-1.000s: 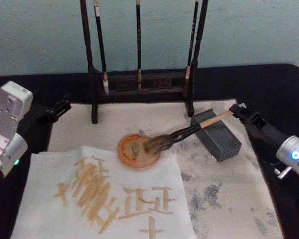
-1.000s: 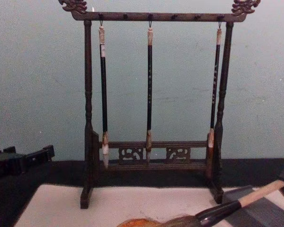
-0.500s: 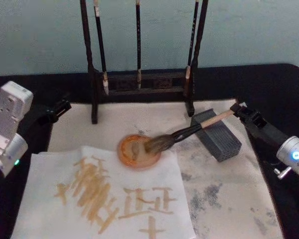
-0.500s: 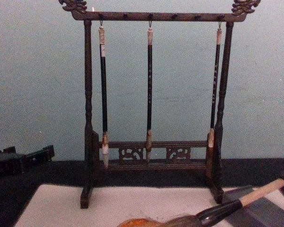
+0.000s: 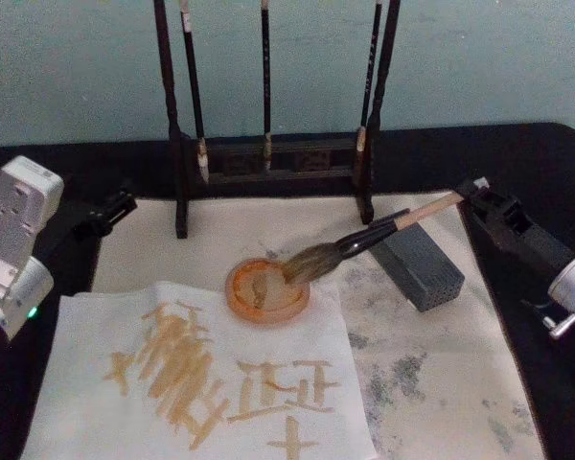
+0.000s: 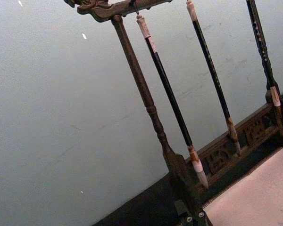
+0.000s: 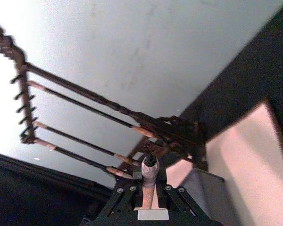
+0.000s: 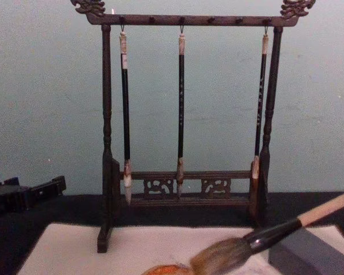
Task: Pick up the brush from the inkstone, write on the paper, then place the brush back to its original position.
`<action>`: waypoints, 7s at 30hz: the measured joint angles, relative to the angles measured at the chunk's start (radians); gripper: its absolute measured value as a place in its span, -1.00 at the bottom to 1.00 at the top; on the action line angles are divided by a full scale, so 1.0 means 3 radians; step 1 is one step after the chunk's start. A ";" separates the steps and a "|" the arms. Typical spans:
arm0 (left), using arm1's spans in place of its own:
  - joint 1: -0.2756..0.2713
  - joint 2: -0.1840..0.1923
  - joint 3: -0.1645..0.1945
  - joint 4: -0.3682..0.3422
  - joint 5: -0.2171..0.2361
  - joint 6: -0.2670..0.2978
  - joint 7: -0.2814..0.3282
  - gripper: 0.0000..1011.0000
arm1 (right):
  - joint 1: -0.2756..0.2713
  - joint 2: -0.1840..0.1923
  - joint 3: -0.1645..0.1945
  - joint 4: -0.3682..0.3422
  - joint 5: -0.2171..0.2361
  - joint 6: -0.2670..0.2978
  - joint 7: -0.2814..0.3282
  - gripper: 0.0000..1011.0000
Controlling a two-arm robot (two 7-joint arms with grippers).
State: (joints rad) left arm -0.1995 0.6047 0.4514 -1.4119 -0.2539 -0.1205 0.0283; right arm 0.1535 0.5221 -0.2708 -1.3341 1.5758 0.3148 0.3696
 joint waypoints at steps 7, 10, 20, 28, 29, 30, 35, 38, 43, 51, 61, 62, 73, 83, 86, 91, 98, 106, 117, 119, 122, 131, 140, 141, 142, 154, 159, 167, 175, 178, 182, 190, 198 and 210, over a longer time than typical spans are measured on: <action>0.0000 0.0000 0.0000 0.0000 0.0000 0.0000 0.0000 0.98 | -0.0120 0.0148 -0.0002 -0.0296 -0.0021 -0.0118 0.0060 -0.67; 0.0000 0.0000 0.0000 0.0000 0.0000 0.0000 0.0000 0.98 | -0.0182 0.0252 -0.0032 -0.0487 -0.0132 -0.0206 0.0084 -0.67; 0.0000 0.0000 0.0000 0.0000 0.0000 0.0000 0.0000 0.98 | -0.0354 0.0636 -0.0172 -0.1197 -0.0638 -0.0477 0.0128 -0.67; 0.0000 0.0000 0.0000 0.0000 0.0000 0.0000 0.0000 0.98 | -0.0334 0.0817 -0.0385 -0.1542 -0.1112 -0.0657 0.0077 -0.67; 0.0000 0.0000 0.0000 0.0000 0.0000 0.0000 0.0000 0.98 | -0.0325 0.0822 -0.0399 -0.1557 -0.1144 -0.0663 0.0070 -0.67; 0.0000 0.0000 0.0000 0.0000 0.0000 0.0000 0.0000 0.98 | -0.0315 0.0827 -0.0415 -0.1574 -0.1174 -0.0667 0.0064 -0.67; 0.0000 0.0000 0.0000 0.0000 0.0000 0.0000 0.0000 0.98 | -0.0247 0.0837 -0.0523 -0.1680 -0.1417 -0.0697 0.0048 -0.67; 0.0000 0.0000 0.0000 0.0000 0.0000 0.0000 0.0000 0.98 | -0.0211 0.0825 -0.0583 -0.1735 -0.1575 -0.0714 0.0039 -0.67; 0.0000 0.0000 0.0000 0.0000 0.0000 0.0000 0.0000 0.98 | -0.0140 0.0789 -0.0672 -0.1824 -0.1856 -0.0707 0.0005 -0.67; 0.0000 0.0000 0.0000 0.0000 0.0000 0.0000 0.0000 0.98 | -0.0014 0.0736 -0.0817 -0.1905 -0.2242 -0.0643 0.0019 -0.67; 0.0000 0.0000 0.0000 0.0000 0.0000 0.0000 0.0000 0.98 | 0.0175 0.0605 -0.0958 -0.1909 -0.2537 -0.0502 0.0136 -0.67; 0.0000 0.0000 0.0000 0.0000 0.0000 0.0000 0.0000 0.98 | 0.0185 0.0593 -0.0963 -0.1907 -0.2544 -0.0491 0.0151 -0.67; 0.0000 0.0000 0.0000 0.0000 0.0000 0.0000 0.0000 0.98 | 0.0222 0.0466 -0.0993 -0.1880 -0.2517 -0.0444 0.0313 -0.67; 0.0000 0.0000 0.0000 0.0000 0.0000 0.0000 0.0000 0.98 | 0.0241 0.0389 -0.1037 -0.1797 -0.2510 -0.0455 0.0350 -0.67; 0.0000 0.0000 0.0000 0.0000 0.0000 0.0000 0.0000 0.98 | 0.0249 0.0364 -0.1051 -0.1733 -0.2515 -0.0449 0.0348 -0.67; 0.0000 0.0000 0.0000 0.0000 0.0000 0.0000 0.0000 0.98 | 0.0249 0.0353 -0.1052 -0.1679 -0.2519 -0.0445 0.0343 -0.67; 0.0000 0.0000 0.0000 0.0000 0.0000 0.0000 0.0000 0.98 | 0.0203 0.0385 -0.1004 -0.1629 -0.2508 -0.0435 0.0315 -0.67; 0.0000 0.0000 0.0000 0.0000 0.0000 0.0000 0.0000 0.98 | 0.0079 0.0507 -0.0877 -0.1639 -0.2460 -0.0460 0.0293 -0.67; 0.0000 0.0000 0.0000 0.0000 0.0000 0.0000 0.0000 0.98 | -0.0122 0.0688 -0.0662 -0.1752 -0.2351 -0.0545 0.0291 -0.67; 0.0000 0.0000 0.0000 0.0000 0.0000 0.0000 0.0000 0.98 | -0.0160 0.0720 -0.0615 -0.1768 -0.2327 -0.0565 0.0291 -0.67; 0.0000 0.0000 0.0000 0.0000 0.0000 0.0000 0.0000 0.98 | -0.0196 0.0753 -0.0566 -0.1783 -0.2299 -0.0582 0.0292 -0.67; 0.0000 0.0000 0.0000 0.0000 0.0000 0.0000 0.0000 0.98 | -0.0327 0.0874 -0.0359 -0.1872 -0.2164 -0.0665 0.0319 -0.67; 0.0000 0.0000 0.0000 0.0000 0.0000 0.0000 0.0000 0.98 | -0.0275 0.0817 -0.0366 -0.1949 -0.2071 -0.0703 0.0409 -0.67; 0.0000 0.0000 0.0000 0.0000 0.0000 0.0000 0.0000 0.98 | -0.0261 0.0804 -0.0382 -0.1946 -0.2071 -0.0702 0.0415 -0.67; 0.0000 0.0000 0.0000 0.0000 0.0000 0.0000 0.0000 0.98 | -0.0221 0.0770 -0.0426 -0.1925 -0.2071 -0.0693 0.0425 -0.67; 0.0000 0.0000 0.0000 0.0000 0.0000 0.0000 0.0000 0.98 | 0.0043 0.0527 -0.0760 -0.1616 -0.2108 -0.0601 0.0522 -0.67; 0.0000 0.0000 0.0000 0.0000 0.0000 0.0000 0.0000 0.98 | 0.0117 0.0451 -0.0879 -0.1456 -0.2115 -0.0574 0.0554 -0.67; 0.0000 0.0000 0.0000 0.0000 0.0000 0.0000 0.0000 0.98 | 0.0118 0.0467 -0.0899 -0.1390 -0.2121 -0.0570 0.0531 -0.67; 0.0000 0.0000 0.0000 0.0000 0.0000 0.0000 0.0000 0.98 | 0.0002 0.0586 -0.0771 -0.1424 -0.2054 -0.0630 0.0488 -0.67; 0.0000 0.0000 0.0000 0.0000 0.0000 0.0000 0.0000 0.98 | -0.0049 0.0637 -0.0714 -0.1449 -0.2029 -0.0656 0.0475 -0.67; 0.0000 0.0000 0.0000 0.0000 0.0000 0.0000 0.0000 0.98 | -0.0124 0.0709 -0.0631 -0.1491 -0.1995 -0.0691 0.0463 -0.67; 0.0000 0.0000 0.0000 0.0000 0.0000 0.0000 0.0000 0.98 | -0.0295 0.0832 -0.0445 -0.1596 -0.1892 -0.0775 0.0457 -0.67; 0.0000 0.0000 0.0000 0.0000 0.0000 0.0000 0.0000 0.98 | -0.0373 0.0847 -0.0280 -0.1795 -0.1790 -0.0928 0.0535 -0.67; 0.0000 0.0000 0.0000 0.0000 0.0000 0.0000 0.0000 0.98 | -0.0030 0.0539 -0.0658 -0.1692 -0.1855 -0.0797 0.0632 -0.67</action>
State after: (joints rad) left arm -0.1996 0.6047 0.4514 -1.4120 -0.2539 -0.1205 0.0283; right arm 0.1447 0.6838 -0.4682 -1.8418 1.0194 0.0758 0.5591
